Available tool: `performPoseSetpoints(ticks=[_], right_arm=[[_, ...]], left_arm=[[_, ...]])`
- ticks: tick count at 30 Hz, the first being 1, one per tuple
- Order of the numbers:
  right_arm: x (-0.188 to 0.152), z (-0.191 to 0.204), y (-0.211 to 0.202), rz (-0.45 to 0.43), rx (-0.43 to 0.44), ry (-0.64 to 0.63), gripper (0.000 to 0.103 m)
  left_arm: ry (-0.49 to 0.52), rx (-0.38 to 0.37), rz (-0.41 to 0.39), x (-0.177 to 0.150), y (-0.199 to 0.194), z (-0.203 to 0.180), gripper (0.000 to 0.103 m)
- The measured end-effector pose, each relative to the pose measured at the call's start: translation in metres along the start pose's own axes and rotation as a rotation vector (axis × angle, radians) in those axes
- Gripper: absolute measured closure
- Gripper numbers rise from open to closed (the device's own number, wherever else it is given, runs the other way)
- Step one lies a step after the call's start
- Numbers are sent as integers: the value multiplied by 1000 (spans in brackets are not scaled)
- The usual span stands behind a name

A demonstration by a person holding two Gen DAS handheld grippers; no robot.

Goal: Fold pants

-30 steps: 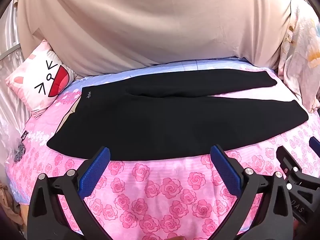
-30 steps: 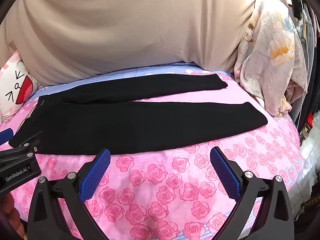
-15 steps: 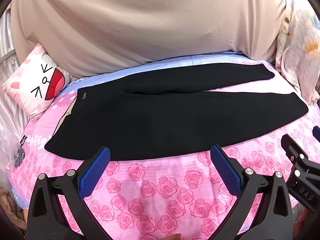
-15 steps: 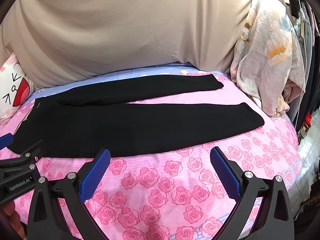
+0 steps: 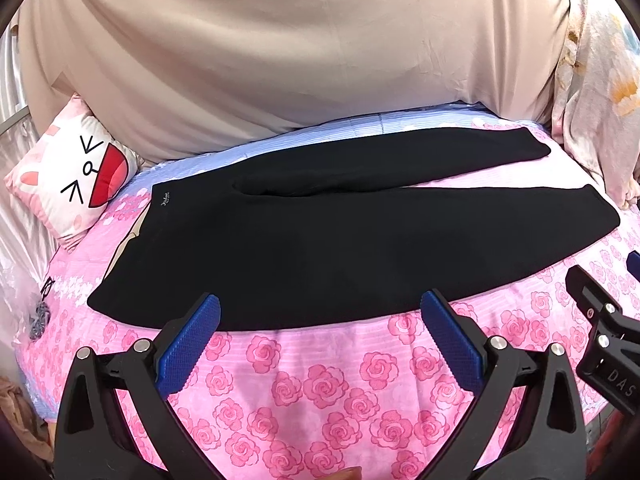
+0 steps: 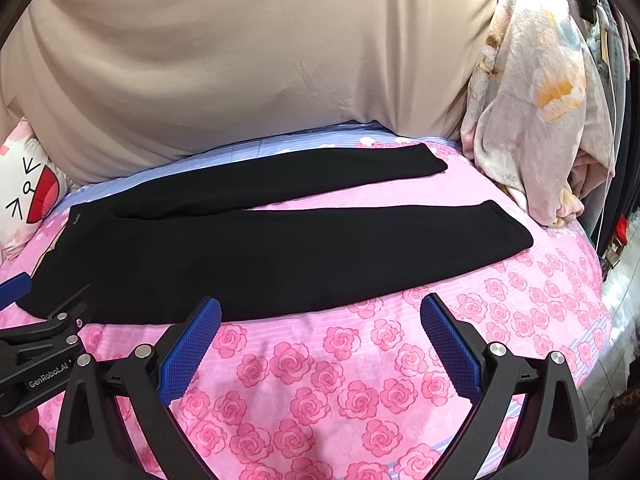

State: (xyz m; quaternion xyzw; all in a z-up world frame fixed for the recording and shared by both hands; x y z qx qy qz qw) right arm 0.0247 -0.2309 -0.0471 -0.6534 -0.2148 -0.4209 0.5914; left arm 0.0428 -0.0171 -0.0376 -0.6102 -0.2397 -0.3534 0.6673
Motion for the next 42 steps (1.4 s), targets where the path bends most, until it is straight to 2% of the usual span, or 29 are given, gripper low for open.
performPoseSetpoints(ticks=[14,30,42], right_arm=[[-4,-8,6,12,-11,13,5],[-2,20,14,27,-6,-45,5],[1,25,13,25,1,-49,5]], left_arm=[[-10,-6,20,1,8,-5,5],[-41,6,40,-5,12,10,5],[-66,22,33,-2,12,21,5]])
Point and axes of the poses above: each gripper's, at about its wrist camera, not at the fingertips, and y roughly the way its jaws point, z to its left, x to its top, the point moved 4 cm from there along y, roughly the way its jaws point, and after that the axes turned 2 degrees about -y, right-handed, at the moved point
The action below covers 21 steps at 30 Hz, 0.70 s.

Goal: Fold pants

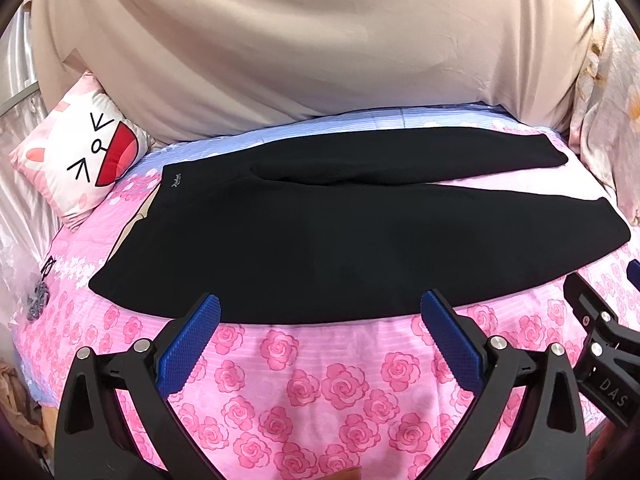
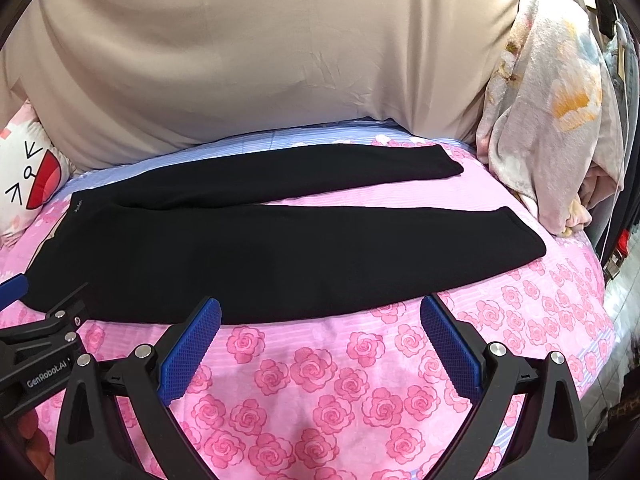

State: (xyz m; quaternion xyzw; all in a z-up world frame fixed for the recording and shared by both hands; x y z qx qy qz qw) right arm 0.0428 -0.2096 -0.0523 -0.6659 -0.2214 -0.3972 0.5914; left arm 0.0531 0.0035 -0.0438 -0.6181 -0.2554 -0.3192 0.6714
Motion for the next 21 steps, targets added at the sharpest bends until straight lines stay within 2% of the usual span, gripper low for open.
performPoseSetpoints(ticks=[21], right_arm=[[3,2,1,-3,-3,-9,5]], left_arm=[[-17,3,7,2,3,7,5]])
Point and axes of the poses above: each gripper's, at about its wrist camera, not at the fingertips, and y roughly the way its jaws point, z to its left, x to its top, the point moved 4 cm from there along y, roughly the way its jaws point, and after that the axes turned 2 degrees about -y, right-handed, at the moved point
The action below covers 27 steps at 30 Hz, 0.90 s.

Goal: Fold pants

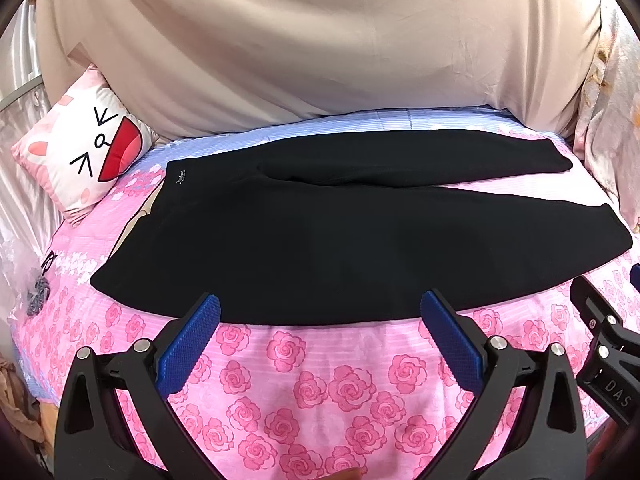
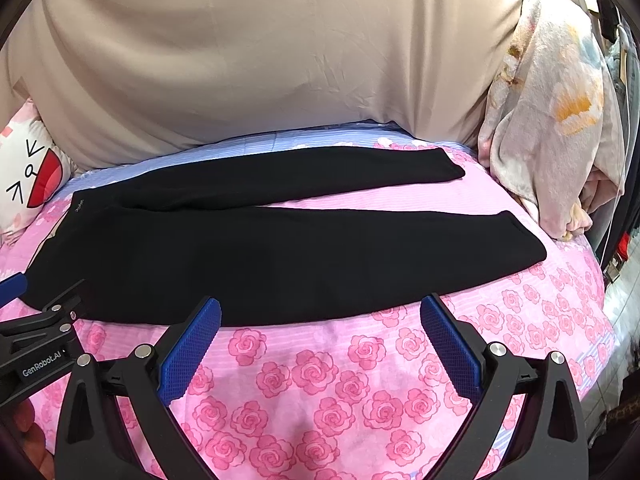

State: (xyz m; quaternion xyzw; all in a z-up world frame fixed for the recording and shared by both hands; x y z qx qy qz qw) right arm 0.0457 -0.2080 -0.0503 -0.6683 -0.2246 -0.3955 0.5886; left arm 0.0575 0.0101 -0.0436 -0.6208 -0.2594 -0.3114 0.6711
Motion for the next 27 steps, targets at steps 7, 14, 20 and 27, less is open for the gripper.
performPoseSetpoints(ticks=[7,14,20,27], right_arm=[[1,-2,5,4,4,0,5],[9,-2,17,14,5,2,5],[12,-1,25,23,1,5,5],[14,0,30,28,-4,9,5]], left_arm=[[0,8,10,3,8,2,5],[-2,8,18,10,17,5,5],[1,14,23,14,26,6,5],[5,20,30,16,33,4,5]])
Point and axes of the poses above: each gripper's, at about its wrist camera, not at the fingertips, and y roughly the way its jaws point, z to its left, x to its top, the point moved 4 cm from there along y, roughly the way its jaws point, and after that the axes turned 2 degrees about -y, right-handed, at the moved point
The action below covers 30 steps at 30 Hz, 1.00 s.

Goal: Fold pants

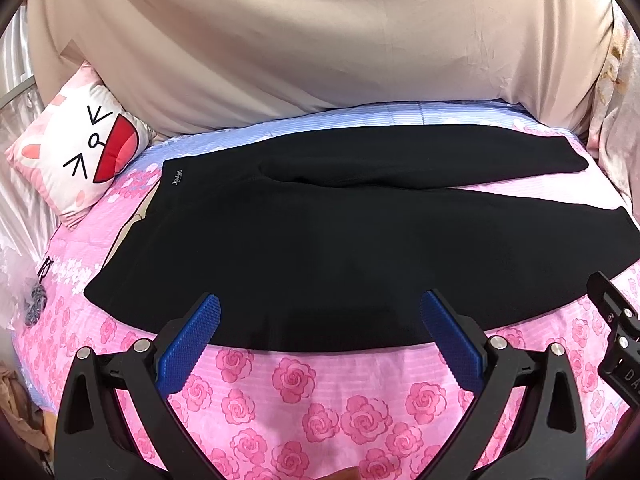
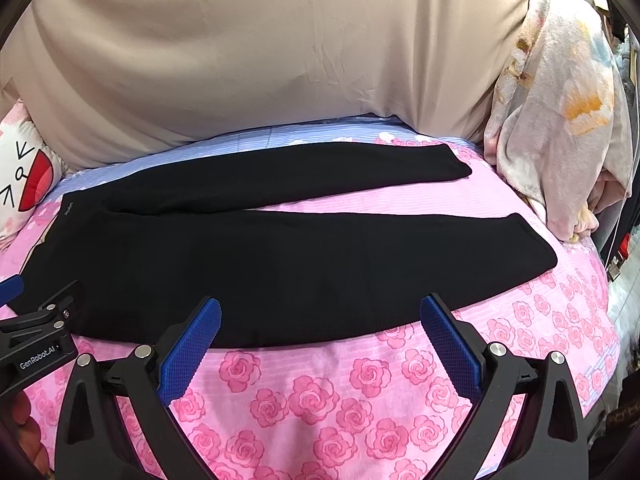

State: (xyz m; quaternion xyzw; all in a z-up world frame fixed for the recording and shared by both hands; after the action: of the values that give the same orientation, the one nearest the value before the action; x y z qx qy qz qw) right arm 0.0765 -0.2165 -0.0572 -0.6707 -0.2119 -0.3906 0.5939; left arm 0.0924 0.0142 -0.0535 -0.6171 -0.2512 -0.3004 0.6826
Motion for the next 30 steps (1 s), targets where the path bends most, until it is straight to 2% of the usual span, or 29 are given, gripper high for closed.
performPoseSetpoints(ticks=[30], right_arm=[[9,4,20,19,25,-7,5]], left_arm=[[-3,10,14,7,15,2,5]])
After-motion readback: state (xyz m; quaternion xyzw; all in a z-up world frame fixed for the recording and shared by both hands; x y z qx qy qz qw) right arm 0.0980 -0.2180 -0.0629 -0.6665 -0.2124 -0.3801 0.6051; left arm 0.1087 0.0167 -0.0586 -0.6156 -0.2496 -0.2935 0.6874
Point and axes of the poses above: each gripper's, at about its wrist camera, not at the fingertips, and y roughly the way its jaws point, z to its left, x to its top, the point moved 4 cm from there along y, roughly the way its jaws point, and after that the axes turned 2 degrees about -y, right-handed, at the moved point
